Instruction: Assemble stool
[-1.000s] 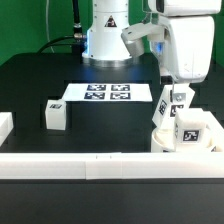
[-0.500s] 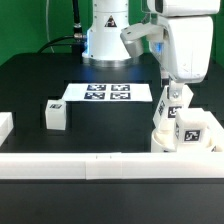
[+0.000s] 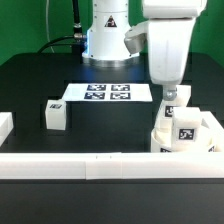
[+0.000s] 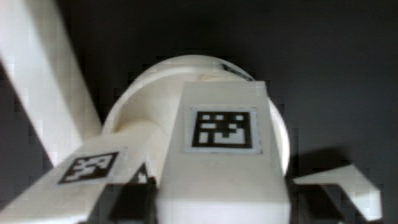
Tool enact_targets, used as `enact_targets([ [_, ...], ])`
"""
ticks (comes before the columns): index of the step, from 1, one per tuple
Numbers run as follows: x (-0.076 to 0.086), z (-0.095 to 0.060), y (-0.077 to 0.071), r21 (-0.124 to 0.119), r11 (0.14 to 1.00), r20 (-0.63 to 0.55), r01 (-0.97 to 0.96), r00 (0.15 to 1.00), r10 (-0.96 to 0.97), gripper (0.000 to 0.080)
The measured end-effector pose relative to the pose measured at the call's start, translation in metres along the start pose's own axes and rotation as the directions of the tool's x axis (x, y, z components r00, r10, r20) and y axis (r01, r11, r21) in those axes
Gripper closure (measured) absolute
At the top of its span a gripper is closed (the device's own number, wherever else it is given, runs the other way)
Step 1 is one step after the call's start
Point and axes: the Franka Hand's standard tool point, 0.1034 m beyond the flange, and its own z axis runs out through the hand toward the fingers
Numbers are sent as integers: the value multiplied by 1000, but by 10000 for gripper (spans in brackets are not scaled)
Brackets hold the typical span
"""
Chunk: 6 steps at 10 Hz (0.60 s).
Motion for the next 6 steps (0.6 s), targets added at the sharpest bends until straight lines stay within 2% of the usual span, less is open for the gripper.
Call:
enact_targets([
  [1, 1, 0, 0, -4, 995, -3, -95, 995, 95, 465],
  [3, 2, 0, 1, -36, 969, -33, -246, 969, 245, 464],
  [6, 2, 0, 2, -30, 890, -42, -456, 890, 454, 464],
])
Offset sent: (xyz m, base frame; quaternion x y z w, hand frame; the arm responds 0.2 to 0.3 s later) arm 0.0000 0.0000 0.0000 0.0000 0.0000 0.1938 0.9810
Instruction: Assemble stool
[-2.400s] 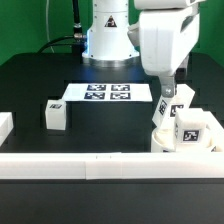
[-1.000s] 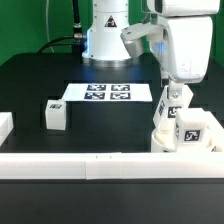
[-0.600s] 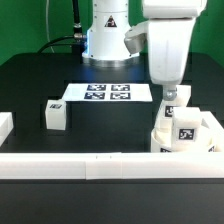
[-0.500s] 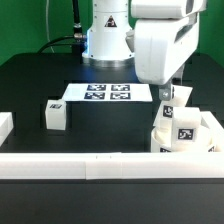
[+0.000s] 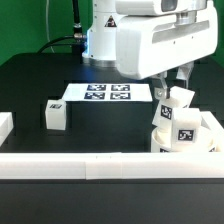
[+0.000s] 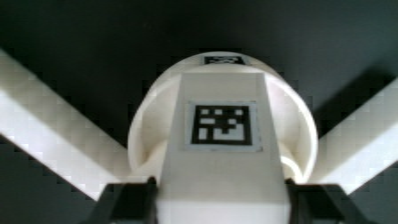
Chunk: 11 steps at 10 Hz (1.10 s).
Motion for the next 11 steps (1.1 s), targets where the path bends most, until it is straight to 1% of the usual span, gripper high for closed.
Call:
enact_targets([
  [1, 0, 0, 0, -1, 998, -1, -70, 998, 70, 464],
  [2, 0, 0, 0, -5, 984, -30, -177, 984, 177, 464],
  [3, -3, 0, -3, 5, 948, -46, -319, 947, 319, 464],
  [5, -2, 0, -3, 26, 877, -64, -479, 875, 480, 464],
  [6, 2, 0, -5, 30, 828, -87, -560, 823, 561, 464],
  [7, 3, 0, -8, 38, 778, -87, -628, 773, 628, 464],
  [9, 2, 0, -9, 50, 716, -81, -696, 712, 697, 464],
  [10, 2, 0, -10, 65, 655, -72, -753, 651, 756, 464],
  [11, 2, 0, -11, 72, 616, -66, -785, 612, 788, 464],
])
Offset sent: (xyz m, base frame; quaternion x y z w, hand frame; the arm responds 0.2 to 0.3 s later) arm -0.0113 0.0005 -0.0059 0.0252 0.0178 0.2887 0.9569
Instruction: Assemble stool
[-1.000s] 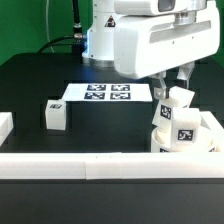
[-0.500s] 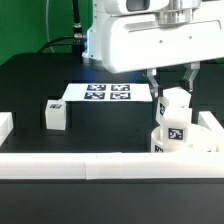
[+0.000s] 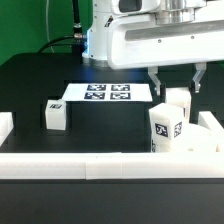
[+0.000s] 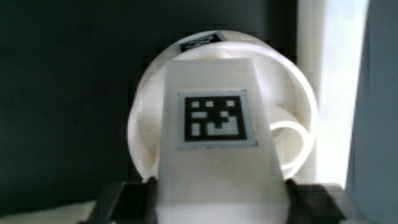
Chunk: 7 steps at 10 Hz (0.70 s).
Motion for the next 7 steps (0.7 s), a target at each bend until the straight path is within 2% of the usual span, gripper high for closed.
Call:
enact_targets([
  [1, -1, 0, -1, 6, 998, 3, -57, 998, 57, 464],
  [3, -6, 0, -5, 29, 948, 17, -317, 948, 316, 464],
  [5, -8, 1, -12, 45, 855, 35, -517, 856, 516, 464],
  [7, -9, 2, -23, 63, 726, 53, -685, 729, 683, 464],
])
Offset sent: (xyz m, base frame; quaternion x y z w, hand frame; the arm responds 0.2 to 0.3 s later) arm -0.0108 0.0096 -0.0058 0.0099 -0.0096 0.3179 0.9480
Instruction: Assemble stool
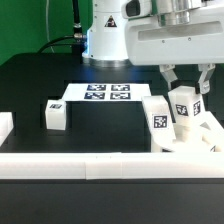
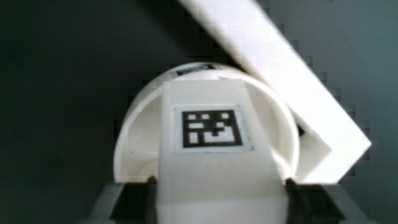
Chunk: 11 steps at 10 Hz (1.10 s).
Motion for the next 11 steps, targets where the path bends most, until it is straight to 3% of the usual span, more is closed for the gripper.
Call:
enact_targets([
  [3, -11, 2, -7, 22, 964, 23, -265, 964, 264, 464],
  [6, -13, 4, -16, 26, 886, 41, -464, 886, 463, 464],
  [9, -13, 5, -16, 27, 873, 48, -488, 873, 486, 459],
  [10, -13, 5, -16, 27, 875, 48, -483, 875, 482, 242],
  [11, -14, 0, -15, 10, 897, 57, -441, 896, 440, 242],
])
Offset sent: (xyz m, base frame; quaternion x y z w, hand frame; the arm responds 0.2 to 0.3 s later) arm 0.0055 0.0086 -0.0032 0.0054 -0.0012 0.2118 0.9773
